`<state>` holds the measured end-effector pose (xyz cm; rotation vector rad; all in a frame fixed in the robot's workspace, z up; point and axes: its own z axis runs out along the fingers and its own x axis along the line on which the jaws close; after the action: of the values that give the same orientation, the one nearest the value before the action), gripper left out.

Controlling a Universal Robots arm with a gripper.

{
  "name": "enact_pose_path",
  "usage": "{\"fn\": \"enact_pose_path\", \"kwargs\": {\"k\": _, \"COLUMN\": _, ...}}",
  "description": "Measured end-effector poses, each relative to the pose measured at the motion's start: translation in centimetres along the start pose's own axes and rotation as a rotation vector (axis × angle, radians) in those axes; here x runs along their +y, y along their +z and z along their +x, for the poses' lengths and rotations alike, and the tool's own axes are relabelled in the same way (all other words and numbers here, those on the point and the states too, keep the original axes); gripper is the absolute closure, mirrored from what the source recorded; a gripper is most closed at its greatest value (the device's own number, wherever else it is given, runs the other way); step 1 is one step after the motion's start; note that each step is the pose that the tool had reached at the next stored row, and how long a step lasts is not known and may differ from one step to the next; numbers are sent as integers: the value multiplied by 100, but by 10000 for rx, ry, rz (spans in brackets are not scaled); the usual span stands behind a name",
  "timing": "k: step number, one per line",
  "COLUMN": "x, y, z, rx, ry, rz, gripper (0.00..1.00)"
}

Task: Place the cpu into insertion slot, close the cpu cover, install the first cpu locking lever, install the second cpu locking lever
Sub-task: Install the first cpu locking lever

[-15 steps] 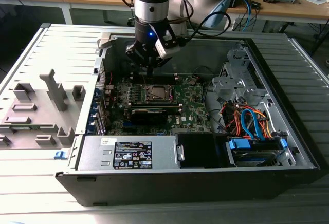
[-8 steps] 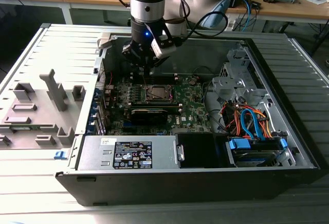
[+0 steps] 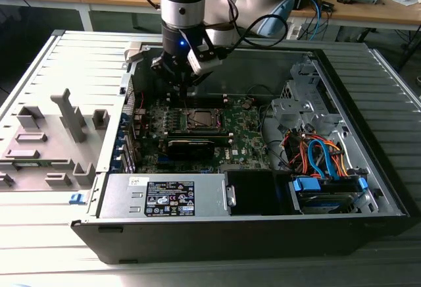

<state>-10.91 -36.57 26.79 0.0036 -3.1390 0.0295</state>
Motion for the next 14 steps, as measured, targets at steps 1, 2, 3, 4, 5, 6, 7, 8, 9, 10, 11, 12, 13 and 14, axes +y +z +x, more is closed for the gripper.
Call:
{"fn": "enact_pose_path", "kwargs": {"k": 1, "x": 1, "y": 0, "z": 11, "rx": 0, "ry": 0, "rz": 8, "gripper": 89}}
{"fn": "enact_pose_path", "kwargs": {"k": 2, "x": 2, "y": 0, "z": 17, "rx": 0, "ry": 1, "rz": 13, "gripper": 89}}
{"fn": "enact_pose_path", "kwargs": {"k": 3, "x": 3, "y": 0, "z": 22, "rx": 1, "ry": 1, "rz": 17, "gripper": 89}}
{"fn": "enact_pose_path", "kwargs": {"k": 4, "x": 4, "y": 0, "z": 28, "rx": 1, "ry": 0, "rz": 21, "gripper": 89}}
{"fn": "enact_pose_path", "kwargs": {"k": 5, "x": 5, "y": 1, "z": 33, "rx": 0, "ry": 0, "rz": 24, "gripper": 89}}
{"fn": "enact_pose_path", "kwargs": {"k": 6, "x": 6, "y": 2, "z": 42, "rx": -1, "ry": 0, "rz": 28, "gripper": 89}}
{"fn": "enact_pose_path", "kwargs": {"k": 7, "x": 7, "y": 2, "z": 48, "rx": 0, "ry": 0, "rz": 33, "gripper": 89}}
{"fn": "enact_pose_path", "kwargs": {"k": 8, "x": 7, "y": 1, "z": 53, "rx": 1, "ry": 0, "rz": 37, "gripper": 89}}
{"fn": "enact_pose_path", "kwargs": {"k": 9, "x": 7, "y": 1, "z": 57, "rx": 1, "ry": 1, "rz": 41, "gripper": 89}}
{"fn": "enact_pose_path", "kwargs": {"k": 10, "x": 8, "y": 2, "z": 60, "rx": 0, "ry": 1, "rz": 41, "gripper": 89}}
{"fn": "enact_pose_path", "kwargs": {"k": 11, "x": 8, "y": 2, "z": 64, "rx": 0, "ry": 1, "rz": 43, "gripper": 89}}
{"fn": "enact_pose_path", "kwargs": {"k": 12, "x": 8, "y": 1, "z": 67, "rx": 0, "ry": 0, "rz": 44, "gripper": 89}}
{"fn": "enact_pose_path", "kwargs": {"k": 13, "x": 8, "y": 1, "z": 71, "rx": 0, "ry": 0, "rz": 47, "gripper": 89}}
{"fn": "enact_pose_path", "kwargs": {"k": 14, "x": 9, "y": 2, "z": 74, "rx": 0, "ry": 0, "rz": 48, "gripper": 89}}
